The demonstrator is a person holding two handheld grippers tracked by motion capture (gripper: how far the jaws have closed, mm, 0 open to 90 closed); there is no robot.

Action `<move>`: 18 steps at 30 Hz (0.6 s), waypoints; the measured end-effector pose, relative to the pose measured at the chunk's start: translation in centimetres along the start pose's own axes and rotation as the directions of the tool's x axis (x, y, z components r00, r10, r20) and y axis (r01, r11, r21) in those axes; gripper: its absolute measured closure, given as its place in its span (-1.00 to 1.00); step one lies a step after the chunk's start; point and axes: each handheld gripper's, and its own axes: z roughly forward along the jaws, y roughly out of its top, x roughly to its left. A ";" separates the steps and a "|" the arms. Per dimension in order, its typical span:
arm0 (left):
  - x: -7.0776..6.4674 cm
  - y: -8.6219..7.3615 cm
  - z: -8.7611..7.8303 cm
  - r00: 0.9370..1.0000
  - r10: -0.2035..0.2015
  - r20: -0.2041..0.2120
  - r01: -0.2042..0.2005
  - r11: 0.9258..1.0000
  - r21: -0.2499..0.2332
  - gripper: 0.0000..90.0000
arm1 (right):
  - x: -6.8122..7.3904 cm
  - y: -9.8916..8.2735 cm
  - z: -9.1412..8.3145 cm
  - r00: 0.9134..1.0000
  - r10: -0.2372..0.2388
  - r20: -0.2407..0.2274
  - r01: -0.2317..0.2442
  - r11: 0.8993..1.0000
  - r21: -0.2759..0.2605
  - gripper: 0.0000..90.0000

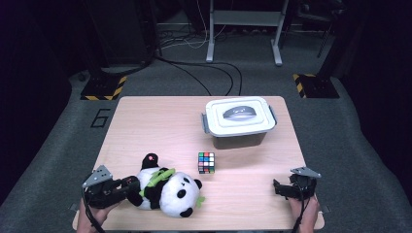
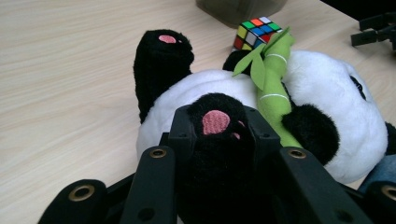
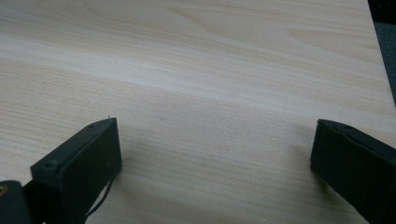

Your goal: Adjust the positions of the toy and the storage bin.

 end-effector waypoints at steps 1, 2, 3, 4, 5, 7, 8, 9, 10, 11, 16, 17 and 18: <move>0.2 0.0 -0.2 1.000 0.003 -0.014 -0.003 1.000 -0.005 0.54 | 0.0 0.0 0.0 1.000 0.000 0.000 0.000 1.000 0.000 -0.98; 0.4 -0.1 -0.5 1.000 0.000 -0.017 0.000 1.000 -0.003 0.54 | 0.0 0.0 0.0 1.000 0.000 0.000 0.000 1.000 0.000 -0.98; 0.5 -0.2 -0.5 1.000 -0.009 -0.017 0.008 1.000 -0.005 0.52 | 0.0 0.0 0.0 1.000 0.000 0.001 0.000 1.000 0.000 -0.98; 0.5 -0.4 -0.4 1.000 -0.012 -0.023 0.012 1.000 0.002 0.52 | 0.0 0.0 0.0 1.000 0.000 0.001 0.000 1.000 0.000 -0.98; 0.5 -0.5 -0.3 0.999 -0.011 -0.032 0.012 1.000 0.014 0.49 | 0.0 0.0 0.0 1.000 0.000 0.001 0.000 1.000 0.000 -0.98; 0.4 -0.8 -0.2 0.999 -0.023 -0.041 0.023 1.000 -0.005 0.36 | 0.0 0.0 0.0 1.000 -0.001 0.001 0.001 1.000 -0.001 -0.98; 0.2 -0.8 -0.3 0.998 -0.022 -0.051 0.022 1.000 -0.005 0.26 | 0.0 0.0 0.0 1.000 0.000 0.002 0.000 1.000 -0.001 -0.98; 0.0 -0.7 -0.4 0.998 -0.037 -0.058 0.036 0.999 -0.007 0.10 | 0.0 0.0 0.0 1.000 0.000 0.001 0.000 1.000 -0.001 -0.98; -0.3 -0.5 -0.3 0.996 -0.048 -0.076 0.047 0.999 -0.014 -0.11 | 0.0 0.0 0.0 1.000 0.000 0.001 0.000 1.000 0.000 -0.98; -0.6 -0.2 -0.4 0.995 -0.046 -0.088 0.046 0.999 -0.007 -0.32 | 0.0 0.0 0.0 1.000 0.000 0.001 0.000 1.000 -0.001 -0.98; -2.7 1.4 -0.1 0.992 -0.006 -0.124 0.003 1.000 -0.023 -0.62 | 0.0 0.0 0.0 1.000 0.000 0.001 0.000 1.000 -0.001 -0.97; -3.1 1.7 0.2 0.993 0.002 -0.121 -0.005 1.000 -0.021 -0.64 | 0.0 0.0 0.0 1.000 0.000 0.001 0.000 1.000 -0.001 -0.97; -3.5 2.0 0.5 0.993 0.012 -0.118 -0.013 1.000 -0.010 -0.65 | 0.0 0.0 0.0 1.000 -0.001 0.001 0.001 1.000 -0.001 -0.97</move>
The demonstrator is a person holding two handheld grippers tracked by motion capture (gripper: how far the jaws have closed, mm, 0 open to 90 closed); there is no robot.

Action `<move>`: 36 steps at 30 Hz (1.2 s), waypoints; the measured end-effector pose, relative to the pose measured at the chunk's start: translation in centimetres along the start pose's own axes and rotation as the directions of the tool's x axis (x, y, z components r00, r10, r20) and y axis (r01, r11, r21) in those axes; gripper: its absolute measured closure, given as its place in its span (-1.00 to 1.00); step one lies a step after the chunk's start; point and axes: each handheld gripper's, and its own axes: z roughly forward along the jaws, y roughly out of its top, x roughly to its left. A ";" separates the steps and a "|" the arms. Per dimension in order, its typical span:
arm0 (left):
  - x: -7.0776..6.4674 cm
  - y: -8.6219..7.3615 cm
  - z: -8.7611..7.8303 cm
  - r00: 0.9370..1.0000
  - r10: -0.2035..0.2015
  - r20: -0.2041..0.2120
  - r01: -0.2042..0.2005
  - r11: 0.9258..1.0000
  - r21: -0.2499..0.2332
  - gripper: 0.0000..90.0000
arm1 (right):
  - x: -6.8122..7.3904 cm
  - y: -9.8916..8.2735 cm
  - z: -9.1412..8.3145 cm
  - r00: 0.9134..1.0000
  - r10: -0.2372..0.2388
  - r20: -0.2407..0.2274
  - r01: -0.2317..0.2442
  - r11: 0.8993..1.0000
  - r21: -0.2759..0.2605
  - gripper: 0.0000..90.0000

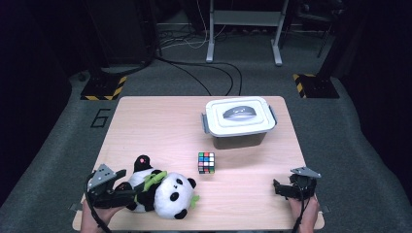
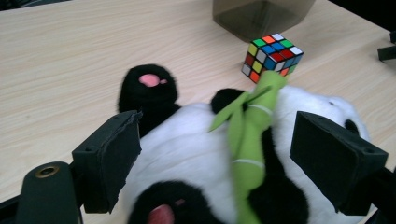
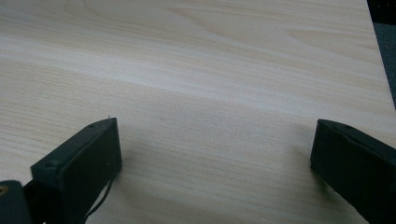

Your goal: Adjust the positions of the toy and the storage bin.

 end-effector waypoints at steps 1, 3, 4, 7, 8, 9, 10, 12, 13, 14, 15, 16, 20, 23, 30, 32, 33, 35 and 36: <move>-0.4 0.2 0.4 1.000 0.015 0.004 -0.015 1.000 0.011 -0.65 | 0.0 0.0 0.0 1.000 0.000 0.000 0.000 1.000 -0.001 -0.97; -1.3 0.4 1.3 1.000 0.020 0.008 -0.020 0.999 0.026 -0.66 | 0.0 0.0 0.0 1.000 0.000 -0.001 0.000 1.000 0.000 -0.97; -1.5 0.5 1.7 1.000 0.024 0.008 -0.024 0.999 0.036 -0.65 | 0.0 0.0 0.0 1.000 0.000 -0.001 0.000 1.000 -0.001 -0.97; -2.3 0.6 2.8 0.999 0.038 0.001 -0.038 0.997 0.061 -0.64 | 0.0 0.0 0.0 1.000 0.000 -0.003 0.000 1.000 -0.001 -0.97; -2.5 0.7 3.1 0.999 0.042 0.001 -0.042 0.997 0.066 -0.57 | 0.0 0.0 0.0 1.000 0.001 -0.003 -0.001 1.000 -0.001 -0.96; -2.6 0.7 3.4 0.999 0.044 0.005 -0.044 0.997 0.070 -0.57 | 0.0 0.0 0.0 1.000 0.001 -0.003 -0.001 1.000 -0.001 -0.96; -2.6 0.7 3.7 0.999 0.043 0.007 -0.043 0.996 0.080 -0.51 | 0.0 0.0 0.0 1.000 0.002 -0.003 -0.002 1.000 -0.002 -0.96; -2.7 0.7 4.3 0.999 0.041 -0.001 -0.040 0.994 0.100 -0.37 | 0.0 0.0 0.0 1.000 0.001 -0.002 -0.001 1.000 -0.002 -0.96; -2.8 0.7 4.5 0.999 0.038 -0.003 -0.038 0.994 0.103 -0.37 | 0.0 0.0 0.0 1.000 0.001 -0.003 -0.001 1.000 -0.002 -0.96; -2.7 0.7 4.6 0.999 0.037 -0.008 -0.035 0.993 0.109 -0.36 | 0.0 0.0 0.0 1.000 0.001 -0.003 -0.001 1.000 -0.002 -0.96; -2.8 0.8 4.6 0.999 0.032 -0.013 -0.030 0.993 0.110 -0.35 | 0.0 0.0 0.0 1.000 0.001 -0.003 -0.001 1.000 -0.002 -0.96; -2.8 0.8 4.7 0.999 0.027 -0.021 -0.024 0.993 0.118 -0.32 | 0.0 0.0 0.0 1.000 0.002 -0.003 -0.002 1.000 -0.002 -0.96; -2.8 0.7 5.4 0.998 0.035 -0.052 -0.027 0.988 0.152 -0.21 | 0.0 0.0 0.0 1.000 0.002 -0.004 -0.002 1.000 -0.002 -0.96; -2.8 0.2 6.1 0.995 0.061 -0.080 -0.048 0.986 0.160 0.23 | 0.0 0.0 0.0 1.000 0.001 -0.004 -0.001 1.000 -0.002 -0.96; -3.1 0.1 6.0 0.989 0.112 -0.098 -0.098 0.986 0.135 0.56 | 0.0 0.0 0.0 1.000 0.001 -0.005 -0.001 1.000 0.000 -0.96; -2.9 0.1 5.7 0.992 0.096 -0.087 -0.086 0.989 0.117 0.58 | 0.0 0.0 0.0 1.000 0.001 -0.005 -0.001 1.000 -0.002 -0.95; -2.8 0.1 5.5 0.993 0.087 -0.082 -0.078 0.992 0.104 0.58 | 0.0 0.0 0.0 1.000 0.001 -0.005 -0.001 1.000 -0.002 -0.95; -2.6 0.3 5.1 0.994 0.082 -0.079 -0.075 0.994 0.083 0.60 | 0.0 0.0 0.0 1.000 0.001 -0.005 -0.001 1.000 -0.002 -0.95; -2.5 0.3 5.0 0.994 0.078 -0.074 -0.072 0.994 0.081 0.60 | 0.0 0.0 0.0 1.000 0.000 -0.005 0.000 1.000 -0.002 -0.95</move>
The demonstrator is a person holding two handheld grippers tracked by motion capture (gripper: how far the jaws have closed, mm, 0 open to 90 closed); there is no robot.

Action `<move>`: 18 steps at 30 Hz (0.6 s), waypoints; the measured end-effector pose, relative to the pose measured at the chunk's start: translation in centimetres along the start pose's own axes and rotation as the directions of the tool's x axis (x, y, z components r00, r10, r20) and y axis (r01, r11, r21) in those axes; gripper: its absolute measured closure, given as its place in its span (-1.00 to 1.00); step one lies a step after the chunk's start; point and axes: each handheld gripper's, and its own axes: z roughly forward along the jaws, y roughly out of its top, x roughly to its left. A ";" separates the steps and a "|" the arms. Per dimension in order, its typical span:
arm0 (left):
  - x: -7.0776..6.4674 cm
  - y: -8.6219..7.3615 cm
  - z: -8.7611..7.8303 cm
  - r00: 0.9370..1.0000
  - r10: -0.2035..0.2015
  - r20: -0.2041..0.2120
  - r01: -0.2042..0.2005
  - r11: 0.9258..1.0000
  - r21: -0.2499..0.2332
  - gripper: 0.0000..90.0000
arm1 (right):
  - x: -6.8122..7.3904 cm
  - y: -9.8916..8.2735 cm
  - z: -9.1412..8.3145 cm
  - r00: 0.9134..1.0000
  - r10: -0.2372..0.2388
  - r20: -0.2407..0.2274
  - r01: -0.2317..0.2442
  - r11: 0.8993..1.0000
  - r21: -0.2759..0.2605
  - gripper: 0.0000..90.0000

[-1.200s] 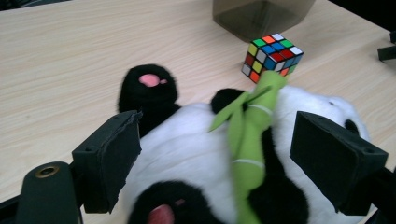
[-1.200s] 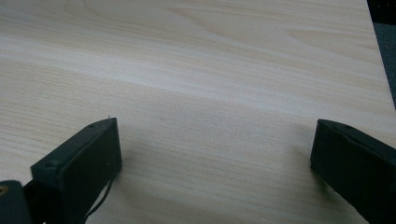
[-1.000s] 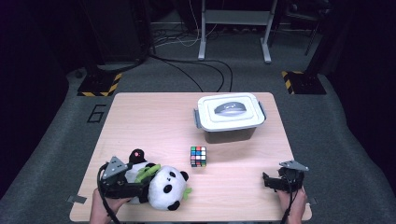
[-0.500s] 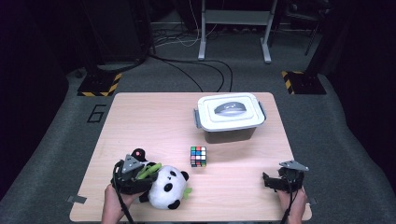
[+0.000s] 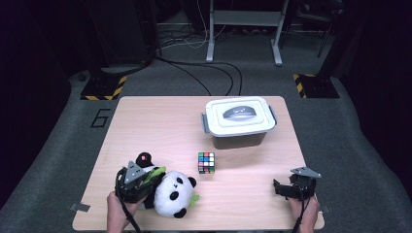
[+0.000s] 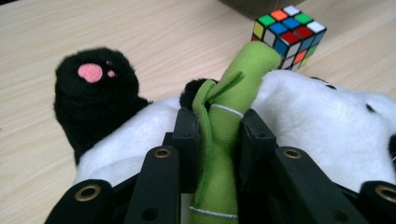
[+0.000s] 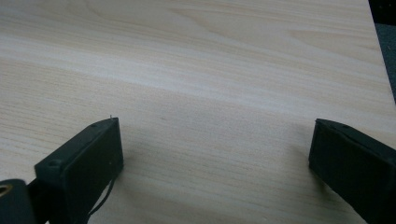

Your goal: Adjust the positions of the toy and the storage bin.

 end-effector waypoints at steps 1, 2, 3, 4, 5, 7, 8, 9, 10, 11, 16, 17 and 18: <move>0.1 0.1 -0.1 1.000 -0.005 0.001 0.005 1.000 -0.015 0.60 | 0.0 0.0 0.0 1.000 0.000 0.000 0.000 1.000 0.000 -0.95; 0.3 0.2 -0.3 1.000 -0.009 0.000 0.009 1.000 -0.021 0.61 | 0.0 0.0 0.0 1.000 0.001 0.000 -0.001 1.000 0.000 -0.95; 0.5 0.3 -0.4 1.000 -0.011 -0.001 0.011 1.000 -0.026 0.61 | 0.0 0.0 0.0 1.000 0.001 -0.001 -0.001 1.000 0.000 -0.95; 0.7 0.5 -0.5 1.000 -0.016 -0.005 0.016 0.999 -0.034 0.61 | 0.0 0.0 0.0 1.000 0.001 -0.001 -0.001 1.000 0.000 -0.95; 0.9 0.7 -0.7 1.000 -0.016 -0.011 0.016 0.999 -0.038 0.61 | 0.0 0.0 0.0 1.000 0.001 0.000 -0.001 1.000 0.000 -0.95; 1.3 1.0 -0.8 1.000 -0.016 -0.016 0.016 0.999 -0.048 0.61 | 0.0 0.0 0.0 1.000 0.001 -0.001 -0.001 1.000 0.001 -0.95; 1.5 1.2 -0.9 1.000 -0.021 -0.020 0.020 0.998 -0.052 0.61 | 0.0 0.0 0.0 1.000 0.002 -0.001 -0.002 1.000 0.000 -0.95; 1.8 1.4 -1.0 0.999 -0.025 -0.022 0.023 0.998 -0.059 0.61 | 0.0 0.0 0.0 1.000 0.002 -0.001 -0.002 1.000 0.001 -0.95; 2.1 1.6 -1.0 0.999 -0.026 -0.025 0.024 0.998 -0.063 0.61 | 0.0 0.0 0.0 1.000 0.001 0.000 -0.001 1.000 0.001 -0.95; 2.3 1.8 -1.0 0.999 -0.026 -0.030 0.024 0.997 -0.069 0.61 | 0.0 0.0 0.0 1.000 0.002 -0.001 -0.002 1.000 0.000 -0.95; 4.0 2.6 -0.7 0.998 -0.035 -0.047 0.032 0.997 -0.075 0.61 | 0.0 0.0 0.0 1.000 0.002 -0.001 -0.002 1.000 0.001 -0.96; 4.3 2.7 -0.5 0.998 -0.041 -0.052 0.036 0.996 -0.083 0.61 | 0.0 0.0 0.0 1.000 0.002 -0.001 -0.002 1.000 0.001 -0.95; 4.7 2.9 -0.5 0.998 -0.043 -0.054 0.039 0.996 -0.086 0.61 | 0.0 0.0 0.0 1.000 0.002 -0.001 -0.002 1.000 0.001 -0.95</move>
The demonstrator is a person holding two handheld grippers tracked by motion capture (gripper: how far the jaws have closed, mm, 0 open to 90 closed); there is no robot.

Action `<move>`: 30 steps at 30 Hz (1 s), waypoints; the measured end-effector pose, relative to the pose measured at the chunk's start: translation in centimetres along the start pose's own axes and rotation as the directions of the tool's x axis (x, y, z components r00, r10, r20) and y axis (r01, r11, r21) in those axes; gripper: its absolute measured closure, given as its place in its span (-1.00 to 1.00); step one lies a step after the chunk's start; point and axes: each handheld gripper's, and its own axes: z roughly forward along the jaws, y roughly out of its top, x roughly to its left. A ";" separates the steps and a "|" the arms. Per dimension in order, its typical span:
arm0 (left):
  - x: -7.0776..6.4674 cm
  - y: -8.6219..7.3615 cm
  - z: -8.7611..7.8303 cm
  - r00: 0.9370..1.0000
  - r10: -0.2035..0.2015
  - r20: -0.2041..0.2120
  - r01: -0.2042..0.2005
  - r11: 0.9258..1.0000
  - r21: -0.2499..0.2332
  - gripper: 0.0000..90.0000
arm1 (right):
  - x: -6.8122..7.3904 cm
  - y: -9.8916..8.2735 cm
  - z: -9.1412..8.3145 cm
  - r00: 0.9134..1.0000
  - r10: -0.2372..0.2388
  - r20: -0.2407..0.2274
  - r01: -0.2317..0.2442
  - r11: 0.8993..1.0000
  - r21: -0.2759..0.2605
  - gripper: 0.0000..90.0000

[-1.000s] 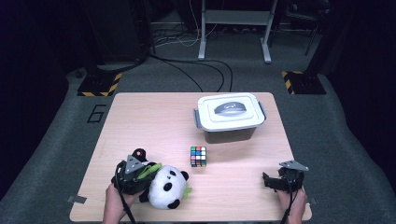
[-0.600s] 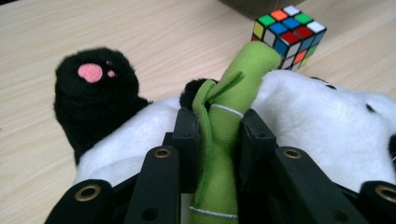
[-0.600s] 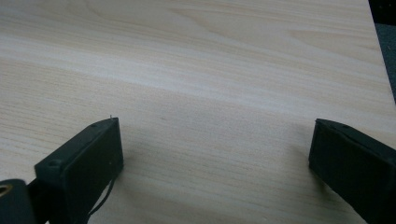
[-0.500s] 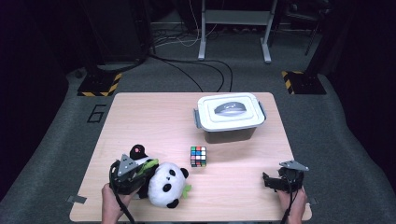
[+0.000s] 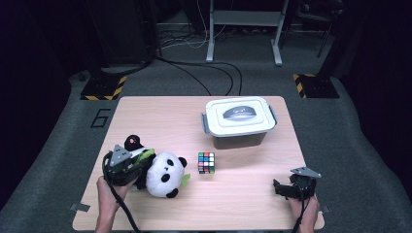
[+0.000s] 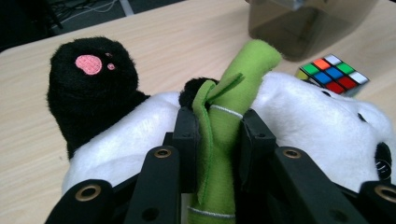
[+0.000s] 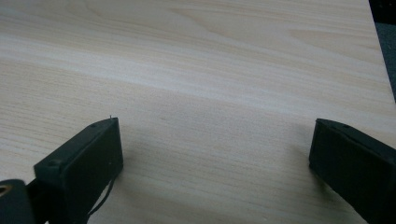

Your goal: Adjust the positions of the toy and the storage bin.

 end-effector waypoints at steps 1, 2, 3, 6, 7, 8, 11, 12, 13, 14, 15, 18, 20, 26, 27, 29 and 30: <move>0.3 0.2 0.1 1.000 -0.011 -0.001 0.011 1.000 -0.006 0.61 | 0.0 0.0 0.0 1.000 0.000 0.000 0.000 1.000 0.000 -0.96; 0.6 0.4 0.3 1.000 -0.019 -0.002 0.019 1.000 -0.009 0.61 | 0.0 0.0 0.0 1.000 0.000 0.001 0.000 1.000 0.000 -0.96; 1.0 0.6 0.5 1.000 -0.025 -0.006 0.025 0.999 -0.020 0.61 | 0.0 0.0 0.0 1.000 0.000 0.001 0.000 1.000 0.000 -0.96; 1.8 1.3 1.0 0.999 -0.043 -0.018 0.042 0.998 -0.036 0.61 | 0.0 0.0 0.0 1.000 0.000 0.002 0.000 1.000 0.000 -0.96; 2.0 1.5 1.2 0.999 -0.046 -0.024 0.045 0.998 -0.038 0.60 | 0.0 0.0 0.0 1.000 -0.001 0.000 0.001 1.000 0.002 -0.96; 2.2 1.7 1.4 0.998 -0.049 -0.026 0.048 0.998 -0.041 0.60 | 0.0 0.0 0.0 1.000 -0.001 0.001 0.001 1.000 0.002 -0.96; 2.8 2.4 2.1 0.998 -0.056 -0.039 0.055 0.997 -0.046 0.60 | 0.0 0.0 0.0 1.000 -0.002 0.001 0.002 1.000 0.001 -0.96; 3.1 2.7 2.4 0.998 -0.057 -0.041 0.055 0.998 -0.044 0.61 | 0.0 0.0 0.0 1.000 -0.002 0.001 0.002 1.000 0.001 -0.96; 3.3 2.8 2.7 0.997 -0.056 -0.044 0.054 0.998 -0.044 0.61 | 0.0 0.0 0.0 1.000 0.000 0.003 0.000 1.000 0.001 -0.96; 3.4 3.1 2.9 0.997 -0.057 -0.051 0.055 0.998 -0.044 0.60 | 0.0 0.0 0.0 1.000 -0.001 0.003 0.001 1.000 0.000 -0.96; 3.7 3.3 3.3 0.997 -0.058 -0.055 0.056 0.998 -0.042 0.60 | 0.0 0.0 0.0 1.000 -0.002 0.003 0.002 1.000 0.000 -0.96; 4.3 3.8 4.1 0.996 -0.068 -0.066 0.065 0.997 -0.041 0.60 | 0.0 0.0 0.0 1.000 0.000 0.002 0.000 1.000 0.000 -0.96; 4.7 4.1 4.6 0.995 -0.077 -0.071 0.074 0.996 -0.046 0.60 | 0.0 0.0 0.0 1.000 -0.002 0.004 0.002 1.000 -0.001 -0.96; 6.0 4.8 6.4 0.990 -0.119 -0.073 0.115 0.992 -0.056 0.60 | 0.0 0.0 0.0 1.000 -0.003 0.005 0.003 1.000 -0.001 -0.96; 6.1 4.9 6.8 0.990 -0.120 -0.077 0.115 0.992 -0.058 0.60 | 0.0 0.0 0.0 1.000 -0.003 0.005 0.003 1.000 -0.001 -0.96; 6.5 5.0 7.6 0.987 -0.135 -0.087 0.131 0.990 -0.054 0.60 | 0.0 0.0 0.0 1.000 -0.001 0.005 0.001 1.000 -0.001 -0.96; 6.7 5.1 7.9 0.986 -0.137 -0.091 0.133 0.990 -0.050 0.60 | 0.0 0.0 0.0 1.000 -0.001 0.005 0.001 1.000 -0.001 -0.96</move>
